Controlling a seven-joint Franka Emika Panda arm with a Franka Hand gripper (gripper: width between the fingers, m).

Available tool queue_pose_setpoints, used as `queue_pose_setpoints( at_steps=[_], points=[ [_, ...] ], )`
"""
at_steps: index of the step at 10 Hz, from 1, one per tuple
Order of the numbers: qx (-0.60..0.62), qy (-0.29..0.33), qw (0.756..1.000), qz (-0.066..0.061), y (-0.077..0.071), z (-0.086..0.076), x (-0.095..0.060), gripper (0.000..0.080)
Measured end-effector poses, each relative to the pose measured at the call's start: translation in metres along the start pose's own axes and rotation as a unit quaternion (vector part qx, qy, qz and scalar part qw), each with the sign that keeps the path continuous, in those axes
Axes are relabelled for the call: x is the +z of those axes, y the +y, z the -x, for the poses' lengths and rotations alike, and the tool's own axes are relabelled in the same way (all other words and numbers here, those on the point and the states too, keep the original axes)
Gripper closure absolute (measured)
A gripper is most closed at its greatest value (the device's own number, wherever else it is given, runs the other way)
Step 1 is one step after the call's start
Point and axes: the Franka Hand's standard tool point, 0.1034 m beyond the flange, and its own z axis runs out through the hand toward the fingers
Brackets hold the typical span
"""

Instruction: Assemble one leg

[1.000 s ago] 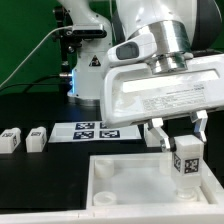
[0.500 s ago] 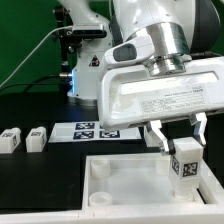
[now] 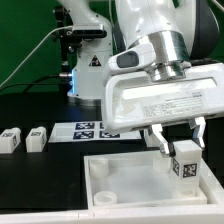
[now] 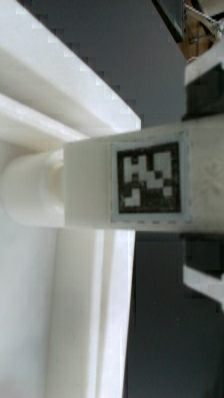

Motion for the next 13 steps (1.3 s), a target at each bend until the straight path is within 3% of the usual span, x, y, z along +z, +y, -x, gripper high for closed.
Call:
queue_pose_setpoints(
  at_steps=[4, 5, 6, 7, 8, 9, 13],
  points=[
    [0.001, -0.011, 1.0, -0.004, -0.0001, -0.0029, 0.0015, 0.0506],
    [0.001, -0.019, 1.0, -0.007, -0.0006, -0.0007, 0.0025, 0.0438],
    [0.001, -0.021, 1.0, -0.007, -0.0009, 0.0004, 0.0029, 0.0438],
    [0.001, -0.022, 1.0, -0.008, -0.001, 0.0007, 0.0031, 0.0261],
    [0.001, -0.022, 1.0, -0.008, -0.001, 0.0009, 0.0032, 0.0261],
    [0.001, -0.022, 1.0, -0.008, -0.001, 0.001, 0.0032, 0.017],
    [0.001, -0.023, 1.0, -0.008, -0.0011, 0.0014, 0.0034, 0.015]
  ],
)
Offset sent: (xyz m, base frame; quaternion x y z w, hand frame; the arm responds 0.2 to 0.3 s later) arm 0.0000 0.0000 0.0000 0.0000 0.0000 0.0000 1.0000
